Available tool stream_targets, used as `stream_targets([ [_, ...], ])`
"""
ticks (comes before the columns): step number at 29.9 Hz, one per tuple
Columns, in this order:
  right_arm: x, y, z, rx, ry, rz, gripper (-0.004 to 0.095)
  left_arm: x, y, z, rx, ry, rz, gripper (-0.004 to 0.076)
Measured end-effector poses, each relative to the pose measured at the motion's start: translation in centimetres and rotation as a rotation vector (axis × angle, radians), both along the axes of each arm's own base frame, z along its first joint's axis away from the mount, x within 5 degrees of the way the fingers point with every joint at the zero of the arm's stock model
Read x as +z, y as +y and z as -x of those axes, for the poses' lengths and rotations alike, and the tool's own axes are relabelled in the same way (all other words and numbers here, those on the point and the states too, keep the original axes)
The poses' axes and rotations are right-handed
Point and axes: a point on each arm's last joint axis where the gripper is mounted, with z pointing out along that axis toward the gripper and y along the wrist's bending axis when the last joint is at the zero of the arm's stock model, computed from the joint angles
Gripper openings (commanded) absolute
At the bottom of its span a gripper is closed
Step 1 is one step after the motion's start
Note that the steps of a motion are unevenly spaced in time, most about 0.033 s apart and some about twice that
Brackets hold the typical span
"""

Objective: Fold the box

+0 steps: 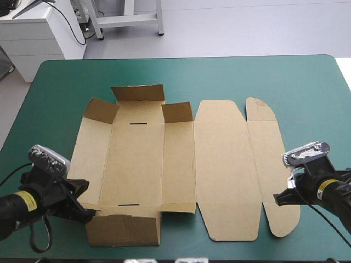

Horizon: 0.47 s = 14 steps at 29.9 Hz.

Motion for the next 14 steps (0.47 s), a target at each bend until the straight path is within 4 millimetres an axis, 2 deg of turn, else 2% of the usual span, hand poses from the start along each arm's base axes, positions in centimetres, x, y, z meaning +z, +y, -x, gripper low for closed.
stream_targets([
  [5,0.0,0.1,0.0,0.002,0.006,-0.015,-0.0021,0.5,-1.4,-3.0,-0.022,0.039,-0.065,0.0018],
  [10,0.1,0.2,0.0,0.007,-0.008,-0.026,-0.0021,-0.1,-3.4,-6.5,-0.049,0.097,-0.094,0.0019],
  [14,0.1,0.2,-0.1,0.008,-0.015,-0.029,-0.0021,-0.9,-4.8,-8.4,-0.102,0.134,-0.097,0.0019],
])
